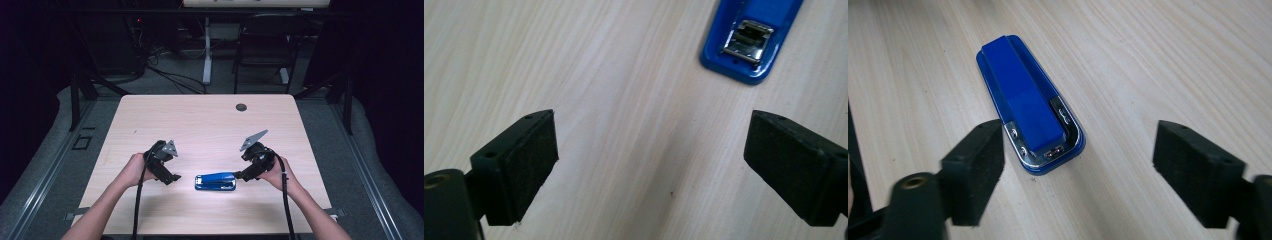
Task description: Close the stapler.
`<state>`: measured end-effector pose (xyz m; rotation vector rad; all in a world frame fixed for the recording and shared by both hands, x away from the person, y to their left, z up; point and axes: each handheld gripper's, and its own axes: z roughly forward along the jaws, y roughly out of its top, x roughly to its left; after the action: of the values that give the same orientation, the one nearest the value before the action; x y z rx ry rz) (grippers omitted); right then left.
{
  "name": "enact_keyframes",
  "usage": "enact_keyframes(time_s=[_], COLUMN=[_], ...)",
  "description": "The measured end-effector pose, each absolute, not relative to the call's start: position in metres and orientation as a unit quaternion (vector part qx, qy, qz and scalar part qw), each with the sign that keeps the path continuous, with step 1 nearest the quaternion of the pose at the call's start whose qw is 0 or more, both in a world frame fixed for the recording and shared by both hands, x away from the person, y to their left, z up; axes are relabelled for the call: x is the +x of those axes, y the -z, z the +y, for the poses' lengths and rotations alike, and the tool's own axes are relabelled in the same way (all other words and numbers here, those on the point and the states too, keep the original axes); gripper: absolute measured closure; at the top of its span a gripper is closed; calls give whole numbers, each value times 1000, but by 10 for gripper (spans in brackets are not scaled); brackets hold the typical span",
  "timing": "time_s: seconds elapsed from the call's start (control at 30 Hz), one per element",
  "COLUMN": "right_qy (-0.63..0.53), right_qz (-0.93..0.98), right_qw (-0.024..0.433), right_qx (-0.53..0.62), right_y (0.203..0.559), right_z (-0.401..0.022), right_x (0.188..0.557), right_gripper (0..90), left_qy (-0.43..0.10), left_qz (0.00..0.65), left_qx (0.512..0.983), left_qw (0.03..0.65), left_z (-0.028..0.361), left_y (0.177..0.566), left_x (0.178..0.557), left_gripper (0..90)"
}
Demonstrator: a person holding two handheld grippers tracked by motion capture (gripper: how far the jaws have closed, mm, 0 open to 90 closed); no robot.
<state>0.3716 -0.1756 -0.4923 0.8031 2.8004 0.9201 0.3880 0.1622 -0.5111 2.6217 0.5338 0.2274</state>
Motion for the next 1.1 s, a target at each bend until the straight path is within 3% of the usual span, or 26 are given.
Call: enact_keyframes(time_s=[0.4,0.6,1.1], right_qy=[-298,-311,-339], right_qz=[897,878,837], right_qw=[48,54,87], right_qx=[324,360,420], right_y=[492,496,508], right_z=[-217,-236,-290], right_x=[370,367,370], right_gripper=[2,0,0], left_qy=[-110,-116,-67], left_qz=[266,272,327], left_qx=[933,933,913], left_qw=[216,207,233], left_z=[196,195,217], left_y=[522,525,540], left_x=[398,400,414], left_gripper=[15,2,1])
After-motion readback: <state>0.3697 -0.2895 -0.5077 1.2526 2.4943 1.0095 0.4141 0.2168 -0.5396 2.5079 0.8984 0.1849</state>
